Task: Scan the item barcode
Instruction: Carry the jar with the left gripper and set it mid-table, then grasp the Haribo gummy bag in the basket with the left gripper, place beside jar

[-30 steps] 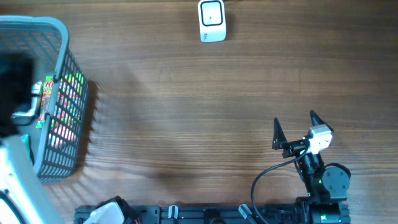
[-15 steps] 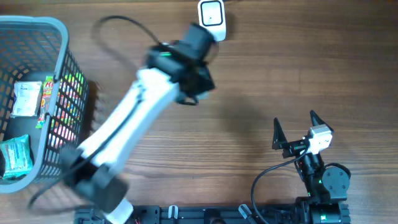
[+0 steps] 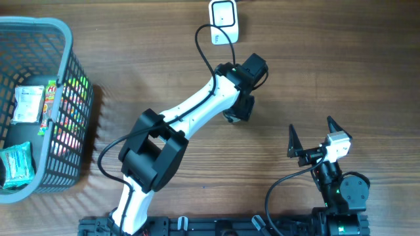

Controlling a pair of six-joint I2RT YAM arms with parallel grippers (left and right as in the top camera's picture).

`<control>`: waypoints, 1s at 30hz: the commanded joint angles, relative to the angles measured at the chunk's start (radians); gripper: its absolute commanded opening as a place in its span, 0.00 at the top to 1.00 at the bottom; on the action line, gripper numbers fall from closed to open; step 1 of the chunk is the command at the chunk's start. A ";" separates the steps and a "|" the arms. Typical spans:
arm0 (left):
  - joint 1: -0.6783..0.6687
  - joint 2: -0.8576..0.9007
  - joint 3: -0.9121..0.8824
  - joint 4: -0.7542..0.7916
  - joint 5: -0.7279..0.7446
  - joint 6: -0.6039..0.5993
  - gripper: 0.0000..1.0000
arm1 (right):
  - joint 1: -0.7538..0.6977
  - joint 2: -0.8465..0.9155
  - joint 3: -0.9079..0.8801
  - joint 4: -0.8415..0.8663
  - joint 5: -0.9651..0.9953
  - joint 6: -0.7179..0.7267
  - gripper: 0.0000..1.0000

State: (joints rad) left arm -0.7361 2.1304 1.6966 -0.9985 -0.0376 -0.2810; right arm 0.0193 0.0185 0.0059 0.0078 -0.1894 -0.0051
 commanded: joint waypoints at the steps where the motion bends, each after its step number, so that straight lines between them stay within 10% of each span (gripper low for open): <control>1: 0.030 -0.001 0.008 -0.044 -0.016 0.173 0.00 | 0.006 -0.001 -0.001 0.005 0.009 0.005 0.00; 12: 0.063 -0.237 0.312 -0.362 -0.112 0.109 0.00 | 0.006 -0.001 -0.001 0.005 0.009 0.006 0.01; 16: 0.188 -0.397 0.492 -0.426 -0.321 -0.190 0.00 | 0.006 -0.001 -0.001 0.005 0.009 0.005 0.00; 21: 0.668 -0.613 0.518 -0.513 -0.281 -0.552 0.00 | 0.006 -0.001 -0.001 0.005 0.009 0.005 0.00; 30: 1.299 -0.517 0.388 -0.595 -0.071 -0.562 0.00 | 0.006 -0.001 -0.001 0.006 0.009 0.006 0.00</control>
State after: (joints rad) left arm 0.4866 1.5406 2.1670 -1.6123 -0.1970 -0.8146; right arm 0.0193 0.0185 0.0063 0.0078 -0.1894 -0.0051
